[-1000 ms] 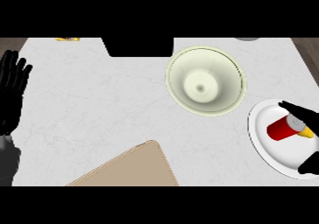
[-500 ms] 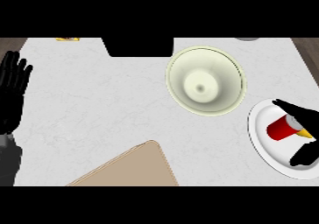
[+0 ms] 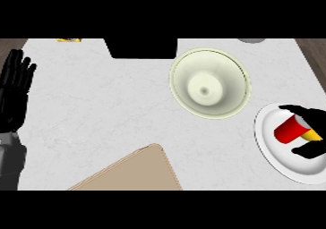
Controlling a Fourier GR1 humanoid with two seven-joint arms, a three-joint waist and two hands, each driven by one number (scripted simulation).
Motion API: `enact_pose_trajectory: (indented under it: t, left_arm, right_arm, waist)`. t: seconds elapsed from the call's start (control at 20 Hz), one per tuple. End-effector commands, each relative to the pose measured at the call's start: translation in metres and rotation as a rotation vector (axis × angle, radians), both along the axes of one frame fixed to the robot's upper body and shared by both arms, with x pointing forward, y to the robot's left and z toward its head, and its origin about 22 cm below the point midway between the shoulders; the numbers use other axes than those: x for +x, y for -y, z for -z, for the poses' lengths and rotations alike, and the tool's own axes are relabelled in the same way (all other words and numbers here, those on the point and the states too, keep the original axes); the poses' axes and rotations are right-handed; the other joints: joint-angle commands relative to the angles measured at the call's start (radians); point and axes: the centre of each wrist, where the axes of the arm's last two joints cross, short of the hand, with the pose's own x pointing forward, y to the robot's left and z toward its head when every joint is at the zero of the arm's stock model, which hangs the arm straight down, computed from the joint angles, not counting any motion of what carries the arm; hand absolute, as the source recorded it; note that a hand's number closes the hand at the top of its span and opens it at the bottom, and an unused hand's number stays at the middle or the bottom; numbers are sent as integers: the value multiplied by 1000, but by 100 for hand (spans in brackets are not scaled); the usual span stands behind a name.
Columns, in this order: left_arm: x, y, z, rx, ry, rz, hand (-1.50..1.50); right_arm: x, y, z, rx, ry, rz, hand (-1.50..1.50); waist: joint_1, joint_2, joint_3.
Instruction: Pick the can from the plate and place it in the bowl
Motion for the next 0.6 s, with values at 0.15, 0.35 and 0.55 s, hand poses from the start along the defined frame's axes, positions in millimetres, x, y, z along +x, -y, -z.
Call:
enact_pose_trajectory:
  t: [0.15,0.35,0.55]
  left_arm:
    - [-18,-17,-15,4,-5,6,0]
    - [6,-1,-24,-4,8,3,0]
    - [11,13,-17,-3,19,71,0]
  right_arm:
    - [1,13,9,9,86,-44,150]
    - [-8,-1,29,-12,138,-52,150]
    - [21,94,-49,-114,102,-109,150]
  waist:
    - [3,6,10]
    - [-3,6,10]
    - [63,34,16]
